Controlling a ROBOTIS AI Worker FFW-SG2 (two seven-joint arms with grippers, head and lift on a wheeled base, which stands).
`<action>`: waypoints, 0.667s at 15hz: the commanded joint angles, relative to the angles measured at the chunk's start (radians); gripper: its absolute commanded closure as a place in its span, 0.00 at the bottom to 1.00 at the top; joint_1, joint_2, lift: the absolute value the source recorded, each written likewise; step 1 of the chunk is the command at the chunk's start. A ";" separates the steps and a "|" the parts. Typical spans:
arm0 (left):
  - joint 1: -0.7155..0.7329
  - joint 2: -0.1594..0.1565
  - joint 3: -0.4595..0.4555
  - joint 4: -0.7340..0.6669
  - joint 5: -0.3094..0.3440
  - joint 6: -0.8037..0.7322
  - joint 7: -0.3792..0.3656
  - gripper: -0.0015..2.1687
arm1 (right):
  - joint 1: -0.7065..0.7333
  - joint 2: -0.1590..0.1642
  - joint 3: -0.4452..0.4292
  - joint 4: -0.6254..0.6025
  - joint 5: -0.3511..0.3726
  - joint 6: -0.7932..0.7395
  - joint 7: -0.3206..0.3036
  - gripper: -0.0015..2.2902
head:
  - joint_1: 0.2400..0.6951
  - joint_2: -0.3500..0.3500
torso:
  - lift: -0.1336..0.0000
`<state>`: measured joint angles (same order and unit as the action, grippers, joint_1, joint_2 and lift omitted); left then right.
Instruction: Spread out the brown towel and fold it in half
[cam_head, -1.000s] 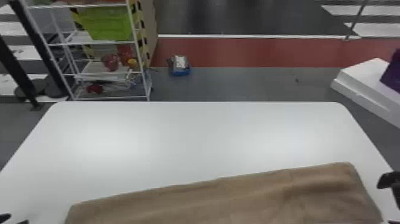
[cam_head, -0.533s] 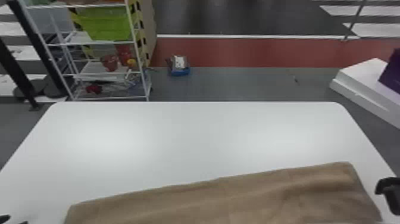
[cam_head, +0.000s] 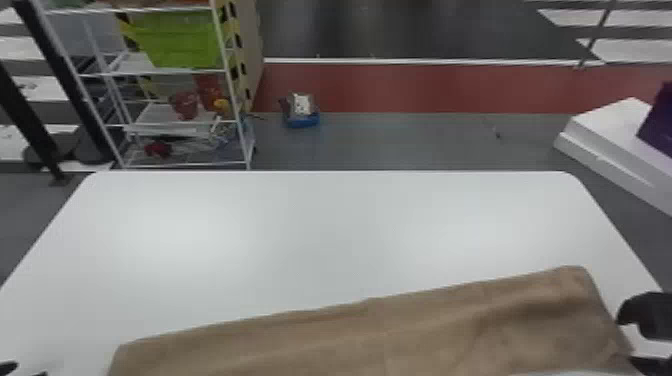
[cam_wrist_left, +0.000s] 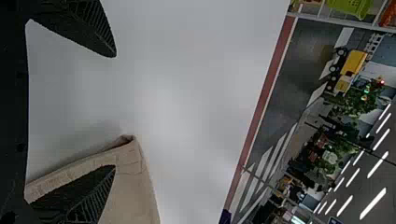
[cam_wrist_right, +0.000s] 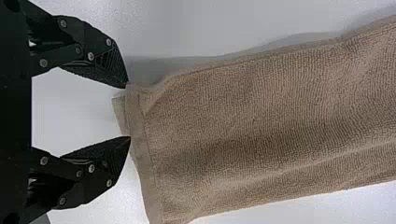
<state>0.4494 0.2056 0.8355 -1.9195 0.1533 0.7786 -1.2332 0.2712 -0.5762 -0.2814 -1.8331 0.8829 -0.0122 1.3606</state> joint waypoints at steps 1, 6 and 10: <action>0.000 0.000 -0.001 -0.001 0.000 0.000 0.000 0.01 | -0.001 -0.001 0.015 0.000 0.004 0.011 0.006 0.26 | 1.00 0.52 | 0.07; 0.000 0.000 -0.001 0.001 0.000 -0.003 0.000 0.01 | -0.024 -0.005 0.059 0.011 0.005 0.076 0.006 0.26 | 1.00 0.54 | 0.07; 0.000 0.000 0.002 0.007 -0.001 -0.015 -0.002 0.01 | -0.044 -0.010 0.073 0.014 -0.004 0.110 0.006 0.34 | 1.00 0.55 | 0.07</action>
<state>0.4494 0.2055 0.8363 -1.9149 0.1531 0.7719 -1.2337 0.2326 -0.5834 -0.2097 -1.8195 0.8852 0.0912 1.3606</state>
